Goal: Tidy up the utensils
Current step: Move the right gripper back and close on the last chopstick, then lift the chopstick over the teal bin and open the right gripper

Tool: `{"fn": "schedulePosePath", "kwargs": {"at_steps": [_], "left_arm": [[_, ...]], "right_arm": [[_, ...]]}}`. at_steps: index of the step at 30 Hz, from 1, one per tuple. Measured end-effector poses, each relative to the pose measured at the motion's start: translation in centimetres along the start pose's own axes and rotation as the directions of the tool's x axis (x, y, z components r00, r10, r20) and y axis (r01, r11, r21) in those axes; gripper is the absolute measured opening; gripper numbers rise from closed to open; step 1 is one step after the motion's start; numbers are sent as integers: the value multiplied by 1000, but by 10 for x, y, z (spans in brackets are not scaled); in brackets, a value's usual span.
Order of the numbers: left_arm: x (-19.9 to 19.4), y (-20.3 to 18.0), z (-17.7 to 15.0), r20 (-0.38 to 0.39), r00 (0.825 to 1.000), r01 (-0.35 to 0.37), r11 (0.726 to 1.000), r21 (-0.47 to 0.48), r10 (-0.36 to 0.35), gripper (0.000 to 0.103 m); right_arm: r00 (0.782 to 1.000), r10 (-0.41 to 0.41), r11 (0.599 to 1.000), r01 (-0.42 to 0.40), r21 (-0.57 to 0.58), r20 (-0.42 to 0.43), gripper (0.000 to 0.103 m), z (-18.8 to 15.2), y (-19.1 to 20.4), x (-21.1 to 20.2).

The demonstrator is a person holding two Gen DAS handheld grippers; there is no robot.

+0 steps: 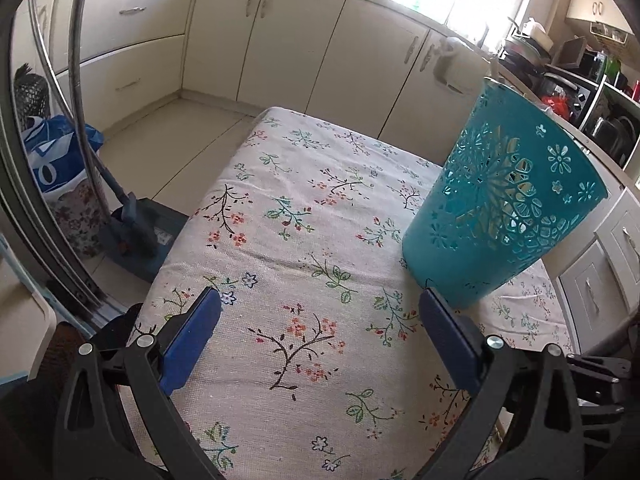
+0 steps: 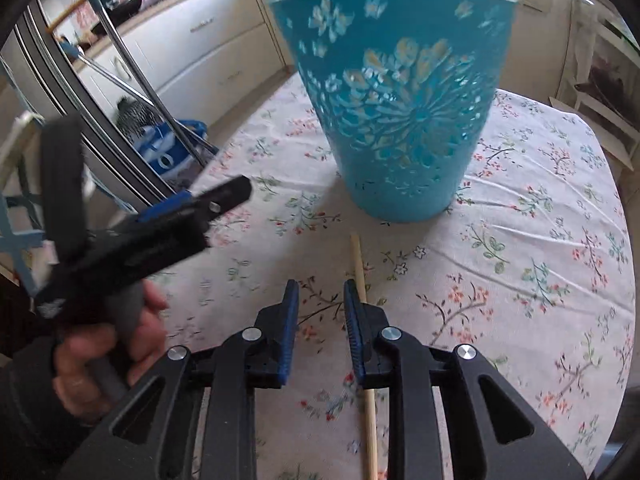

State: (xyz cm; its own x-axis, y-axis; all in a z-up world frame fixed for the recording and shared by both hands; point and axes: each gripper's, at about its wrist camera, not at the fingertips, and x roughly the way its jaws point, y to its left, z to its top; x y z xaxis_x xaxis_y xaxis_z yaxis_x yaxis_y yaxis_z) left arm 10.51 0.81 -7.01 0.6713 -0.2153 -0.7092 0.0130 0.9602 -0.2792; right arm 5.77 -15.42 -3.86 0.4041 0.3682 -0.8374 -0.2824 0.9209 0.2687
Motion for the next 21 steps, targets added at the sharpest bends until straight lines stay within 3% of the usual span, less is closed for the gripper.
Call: {"fn": "schedulePosePath", "kwargs": {"at_steps": [3,6,9,11,12,13,15,18,21], "left_arm": [[2,-1,0,-4,1000,6,1000,6,-6,95],[2,-2,0,-7,1000,11,1000,12,-11,95],[2,-1,-1,-9,1000,13,1000,9,-13,95],[3,-2,-1,-11,1000,13,1000,11,-13,95],[3,-1,-1,-12,1000,11,1000,13,-11,95],[3,-2,-1,-13,1000,9,1000,16,-9,95],[3,-3,-1,-15,1000,7,1000,22,-6,95],[3,-5,-1,-17,1000,4,1000,24,-4,95],[3,-4,-1,-19,1000,6,1000,20,-5,95]], "right_arm": [[994,-103,993,101,-60,-37,23,-1,0,22],[993,-119,989,118,-90,-12,6,-8,-1,23],[998,-65,997,66,-50,14,6,-13,-6,4],[994,69,998,-70,8,88,6,-9,-9,-30],[978,149,987,-156,37,147,6,-3,-11,-52],[954,209,973,-225,49,217,6,3,-13,-75],[878,245,956,-288,46,412,6,24,-19,-128],[743,168,958,-278,70,647,6,59,-31,-181],[650,44,968,-215,128,759,6,96,-38,-188]]}}
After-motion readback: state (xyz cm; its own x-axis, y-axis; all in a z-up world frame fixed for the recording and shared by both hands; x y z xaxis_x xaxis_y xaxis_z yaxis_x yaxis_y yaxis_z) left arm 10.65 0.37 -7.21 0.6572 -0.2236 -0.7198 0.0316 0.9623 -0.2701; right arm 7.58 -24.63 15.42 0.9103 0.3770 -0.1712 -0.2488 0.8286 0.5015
